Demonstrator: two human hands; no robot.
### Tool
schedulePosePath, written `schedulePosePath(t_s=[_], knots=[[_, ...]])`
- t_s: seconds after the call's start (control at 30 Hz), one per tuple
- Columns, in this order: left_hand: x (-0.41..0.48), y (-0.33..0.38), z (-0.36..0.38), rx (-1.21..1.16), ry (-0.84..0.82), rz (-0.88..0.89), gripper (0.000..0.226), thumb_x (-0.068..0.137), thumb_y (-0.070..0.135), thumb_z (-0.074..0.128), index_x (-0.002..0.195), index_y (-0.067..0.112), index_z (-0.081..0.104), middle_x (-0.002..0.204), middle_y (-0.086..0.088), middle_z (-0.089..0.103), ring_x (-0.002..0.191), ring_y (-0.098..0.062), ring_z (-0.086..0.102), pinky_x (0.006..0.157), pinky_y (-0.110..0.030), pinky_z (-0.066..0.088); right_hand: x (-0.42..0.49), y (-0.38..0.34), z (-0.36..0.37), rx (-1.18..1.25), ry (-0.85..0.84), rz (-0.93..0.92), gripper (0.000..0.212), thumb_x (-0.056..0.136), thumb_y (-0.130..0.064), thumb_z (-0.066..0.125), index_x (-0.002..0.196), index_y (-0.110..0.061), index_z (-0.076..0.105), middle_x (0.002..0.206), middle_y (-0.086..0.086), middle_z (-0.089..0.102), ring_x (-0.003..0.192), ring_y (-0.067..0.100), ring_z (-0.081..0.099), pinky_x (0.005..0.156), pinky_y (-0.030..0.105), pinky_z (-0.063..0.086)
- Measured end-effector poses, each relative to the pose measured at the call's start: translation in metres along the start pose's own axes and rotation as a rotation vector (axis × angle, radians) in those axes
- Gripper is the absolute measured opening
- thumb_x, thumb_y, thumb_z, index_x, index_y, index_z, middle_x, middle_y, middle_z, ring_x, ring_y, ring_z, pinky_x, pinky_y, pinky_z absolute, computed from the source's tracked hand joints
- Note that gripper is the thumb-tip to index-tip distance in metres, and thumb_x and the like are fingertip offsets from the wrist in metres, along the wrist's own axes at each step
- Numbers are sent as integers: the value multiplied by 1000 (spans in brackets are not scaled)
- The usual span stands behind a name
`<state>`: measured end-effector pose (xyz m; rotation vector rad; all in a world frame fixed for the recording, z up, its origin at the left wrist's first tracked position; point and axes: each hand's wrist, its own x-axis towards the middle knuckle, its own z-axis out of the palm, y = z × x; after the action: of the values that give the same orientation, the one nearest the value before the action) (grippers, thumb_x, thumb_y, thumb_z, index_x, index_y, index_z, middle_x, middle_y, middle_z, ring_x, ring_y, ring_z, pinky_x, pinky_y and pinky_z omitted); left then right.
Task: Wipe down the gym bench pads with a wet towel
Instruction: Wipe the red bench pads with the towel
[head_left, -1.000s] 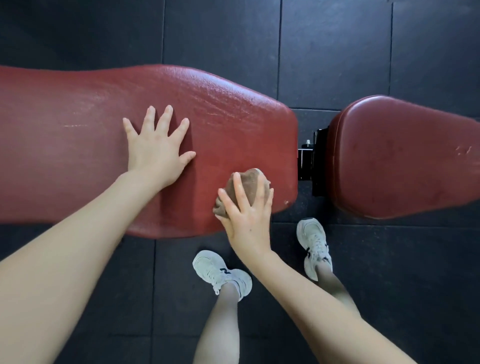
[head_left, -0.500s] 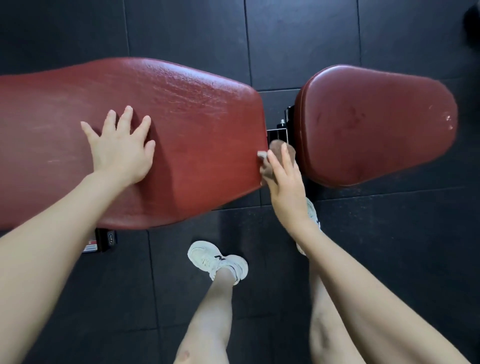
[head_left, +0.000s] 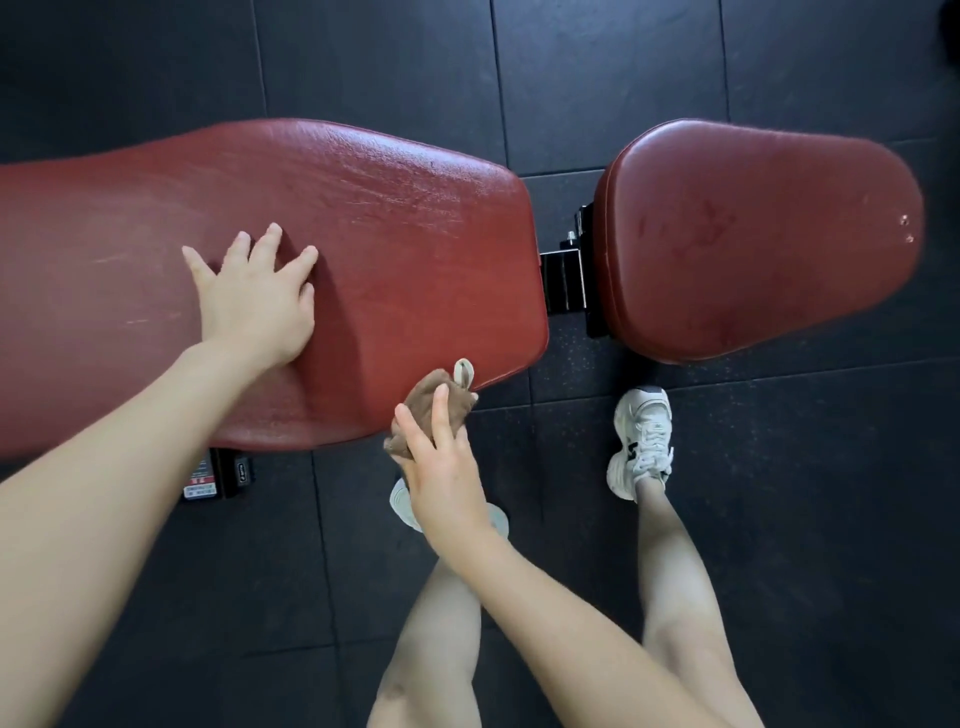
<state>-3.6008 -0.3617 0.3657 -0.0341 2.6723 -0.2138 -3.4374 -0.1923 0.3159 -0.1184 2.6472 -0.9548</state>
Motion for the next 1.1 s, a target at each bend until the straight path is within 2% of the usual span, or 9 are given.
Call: schedulePosePath(t_s=[0.13, 0.23, 0.37, 0.5, 0.63, 0.7, 0.8, 0.93, 1.1], knots=[[-21, -4, -1, -241, 97, 12, 39, 93, 21, 48, 131, 15, 54, 140, -20, 45, 129, -39, 40, 107, -61, 21, 11, -10, -42, -4, 143, -39, 46, 87, -26, 42, 132, -27, 45, 141, 18, 48, 112, 42, 57, 59, 37, 58], [-45, -5, 6, -405, 159, 4, 36, 92, 17, 51, 127, 13, 58, 135, -20, 51, 125, -40, 44, 107, -58, 28, 44, -10, -70, -136, 231, -118, 46, 87, -35, 50, 133, -29, 49, 142, 15, 48, 120, 48, 50, 72, 44, 57], [-64, 2, 12, -551, 233, -75, 40, 88, 22, 43, 123, 11, 61, 131, -18, 55, 124, -39, 47, 105, -55, 34, 74, 5, -74, -348, -19, -300, 60, 76, -50, 70, 131, -30, 55, 143, 16, 47, 128, 48, 43, 93, 64, 44], [-75, 30, 18, -622, 376, -163, 30, 86, 14, 50, 111, 6, 66, 122, -18, 60, 113, -38, 53, 98, -50, 42, 90, 24, -94, -213, 102, -244, 40, 86, -33, 58, 123, -18, 63, 133, 15, 57, 120, 38, 55, 95, 56, 47], [-87, 84, 32, -642, 472, -201, 21, 84, 8, 56, 101, 7, 69, 105, -11, 64, 95, -30, 57, 81, -41, 48, 121, 40, -94, -186, -47, -372, 54, 86, -39, 62, 134, -16, 52, 147, 18, 40, 134, 43, 36, 103, 58, 39], [-94, 109, 37, -667, 484, -344, 20, 83, 8, 59, 101, 9, 68, 97, -7, 63, 88, -25, 55, 75, -38, 49, 131, 48, -79, -241, -165, -497, 68, 82, -57, 57, 140, -23, 44, 152, 22, 28, 139, 47, 22, 108, 62, 29], [-100, 130, 43, -729, 508, -628, 22, 84, 8, 62, 105, 10, 67, 101, -7, 60, 91, -25, 54, 78, -36, 47, 138, 52, -58, -301, -177, -540, 74, 78, -68, 51, 141, -31, 41, 153, 23, 22, 140, 50, 13, 110, 66, 19], [-97, 124, 52, -712, 597, -786, 29, 87, 1, 56, 114, 9, 65, 120, -11, 59, 111, -29, 53, 95, -33, 40, 148, 37, -42, -211, -111, -560, 59, 84, -58, 47, 134, -28, 52, 150, 24, 30, 138, 52, 16, 111, 67, 10], [-97, 102, 64, -752, 747, -937, 37, 84, -7, 46, 112, 7, 65, 123, -12, 59, 115, -30, 53, 96, -14, 23, 163, 7, -18, -104, 36, -604, 37, 88, -41, 50, 99, -14, 73, 133, 23, 53, 128, 52, 38, 101, 72, 26]])
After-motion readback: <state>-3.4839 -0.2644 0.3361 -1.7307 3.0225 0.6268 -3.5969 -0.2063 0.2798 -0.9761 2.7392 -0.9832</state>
